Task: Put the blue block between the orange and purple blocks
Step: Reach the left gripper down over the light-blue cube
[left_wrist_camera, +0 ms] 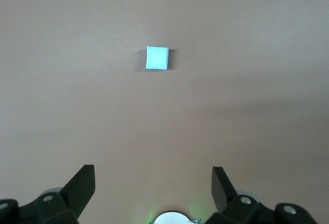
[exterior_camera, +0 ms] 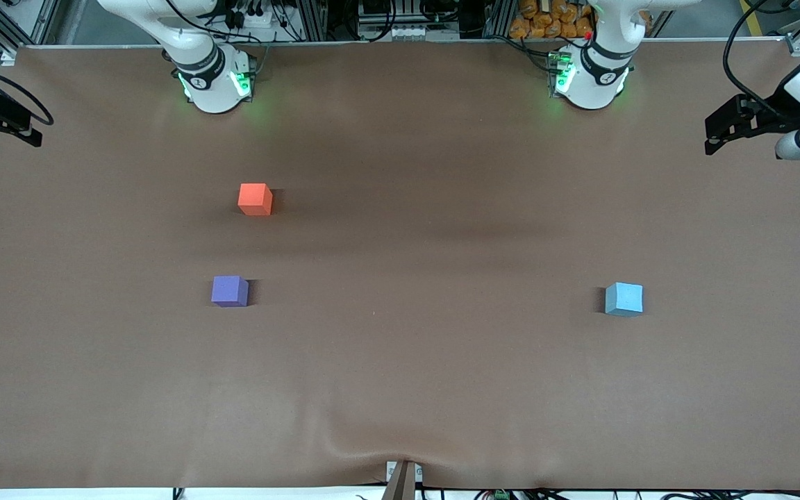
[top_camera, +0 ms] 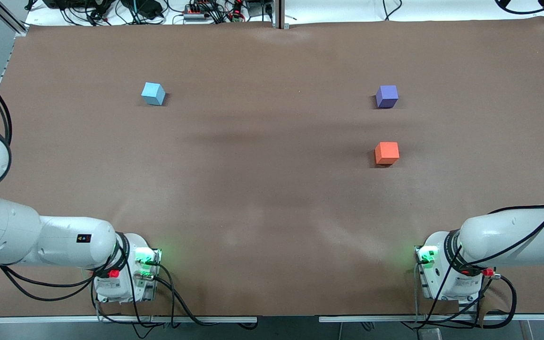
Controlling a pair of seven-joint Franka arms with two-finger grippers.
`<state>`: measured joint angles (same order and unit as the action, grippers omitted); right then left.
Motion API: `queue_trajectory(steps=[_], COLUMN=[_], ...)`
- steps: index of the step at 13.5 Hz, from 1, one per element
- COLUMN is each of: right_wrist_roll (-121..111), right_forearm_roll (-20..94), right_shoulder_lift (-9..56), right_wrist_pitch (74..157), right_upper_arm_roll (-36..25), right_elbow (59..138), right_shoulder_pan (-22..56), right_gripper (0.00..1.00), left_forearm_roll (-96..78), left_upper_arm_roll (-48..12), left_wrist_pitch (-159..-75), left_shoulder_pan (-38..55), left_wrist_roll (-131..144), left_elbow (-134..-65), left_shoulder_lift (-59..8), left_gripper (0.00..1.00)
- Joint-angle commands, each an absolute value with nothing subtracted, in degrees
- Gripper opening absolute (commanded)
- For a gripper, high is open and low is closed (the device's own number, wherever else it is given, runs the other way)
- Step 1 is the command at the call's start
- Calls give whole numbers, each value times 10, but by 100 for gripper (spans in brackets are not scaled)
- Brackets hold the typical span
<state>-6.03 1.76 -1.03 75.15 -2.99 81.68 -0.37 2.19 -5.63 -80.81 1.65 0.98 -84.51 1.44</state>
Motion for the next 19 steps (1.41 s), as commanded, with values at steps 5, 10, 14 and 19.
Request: queue_trajectory(steps=[5, 10, 14, 19], right_wrist_roll=[-68, -67, -67, -66], right_forearm_roll=[10, 10, 10, 10], right_shoulder_lift=[-6, -6, -6, -6], right_wrist_pitch=[744, 744, 744, 744], right_upper_arm_roll=[-23, -23, -23, -23], right_elbow=[807, 807, 807, 807], right_shoulder_pan=[-12, -12, -12, -12], right_gripper=[100, 100, 100, 100], left_forearm_roll=[39, 81, 66, 54], left_upper_arm_roll=[-52, -52, -53, -52], left_wrist_pitch=[-820, -997, -1073, -1202], left_shoulder_pan=[9, 6, -6, -18], left_wrist_roll=[-9, 4, 4, 4], left_elbow=[-846, -843, -851, -995], left_shoulder_lift=[0, -156, -259, -272], left_gripper=[100, 100, 100, 100])
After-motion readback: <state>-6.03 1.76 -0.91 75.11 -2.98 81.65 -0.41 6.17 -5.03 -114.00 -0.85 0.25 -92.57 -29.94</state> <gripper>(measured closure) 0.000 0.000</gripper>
